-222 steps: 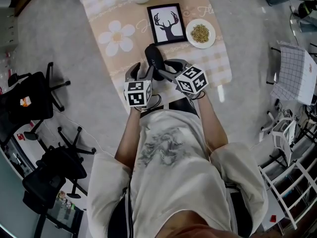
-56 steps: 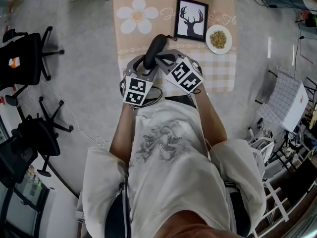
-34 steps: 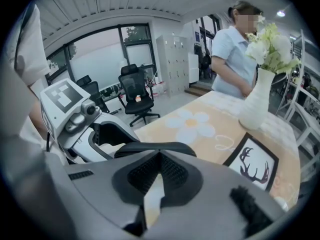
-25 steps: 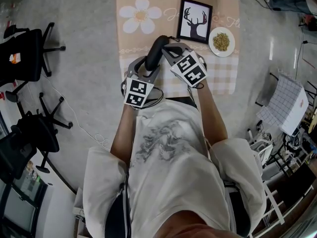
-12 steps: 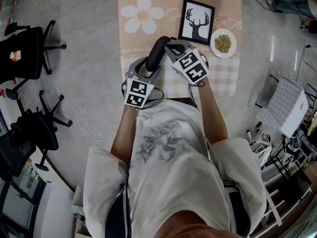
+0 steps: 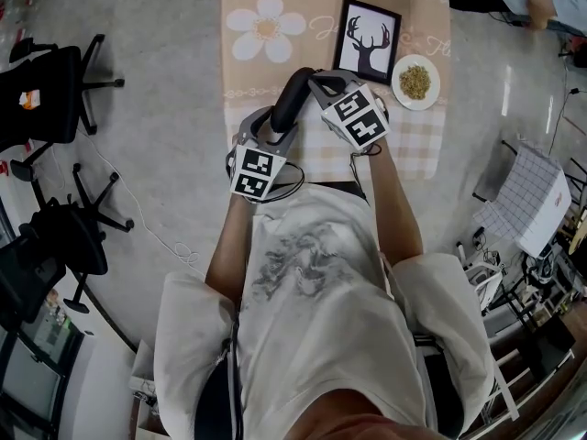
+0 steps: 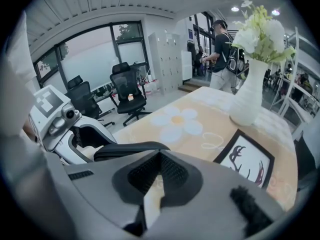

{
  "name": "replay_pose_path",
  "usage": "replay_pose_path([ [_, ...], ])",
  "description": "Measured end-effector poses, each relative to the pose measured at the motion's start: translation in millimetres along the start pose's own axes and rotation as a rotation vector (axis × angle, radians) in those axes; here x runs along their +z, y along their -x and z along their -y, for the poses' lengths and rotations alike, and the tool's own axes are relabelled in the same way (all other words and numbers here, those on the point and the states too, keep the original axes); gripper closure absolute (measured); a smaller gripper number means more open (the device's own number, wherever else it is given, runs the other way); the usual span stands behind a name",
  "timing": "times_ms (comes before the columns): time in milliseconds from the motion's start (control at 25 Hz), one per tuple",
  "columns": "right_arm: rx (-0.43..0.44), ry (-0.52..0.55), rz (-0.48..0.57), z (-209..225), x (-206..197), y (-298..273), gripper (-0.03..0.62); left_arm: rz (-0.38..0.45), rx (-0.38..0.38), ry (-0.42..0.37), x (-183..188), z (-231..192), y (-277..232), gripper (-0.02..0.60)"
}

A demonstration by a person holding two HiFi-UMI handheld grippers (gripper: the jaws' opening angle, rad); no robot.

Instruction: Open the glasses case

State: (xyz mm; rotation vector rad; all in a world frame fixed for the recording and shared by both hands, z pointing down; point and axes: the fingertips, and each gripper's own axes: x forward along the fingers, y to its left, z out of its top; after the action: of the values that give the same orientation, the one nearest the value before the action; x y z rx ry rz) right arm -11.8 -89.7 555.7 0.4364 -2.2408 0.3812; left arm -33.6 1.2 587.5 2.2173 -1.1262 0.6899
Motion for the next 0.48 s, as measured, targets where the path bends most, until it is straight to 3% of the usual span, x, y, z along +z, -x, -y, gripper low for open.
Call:
replay_pose_path([
  [480,0.014,-0.018,-0.013,11.3,-2.8,-6.2,0.579,-0.005,0.003,0.009,-1.3,0.3,-1.5,0.325],
])
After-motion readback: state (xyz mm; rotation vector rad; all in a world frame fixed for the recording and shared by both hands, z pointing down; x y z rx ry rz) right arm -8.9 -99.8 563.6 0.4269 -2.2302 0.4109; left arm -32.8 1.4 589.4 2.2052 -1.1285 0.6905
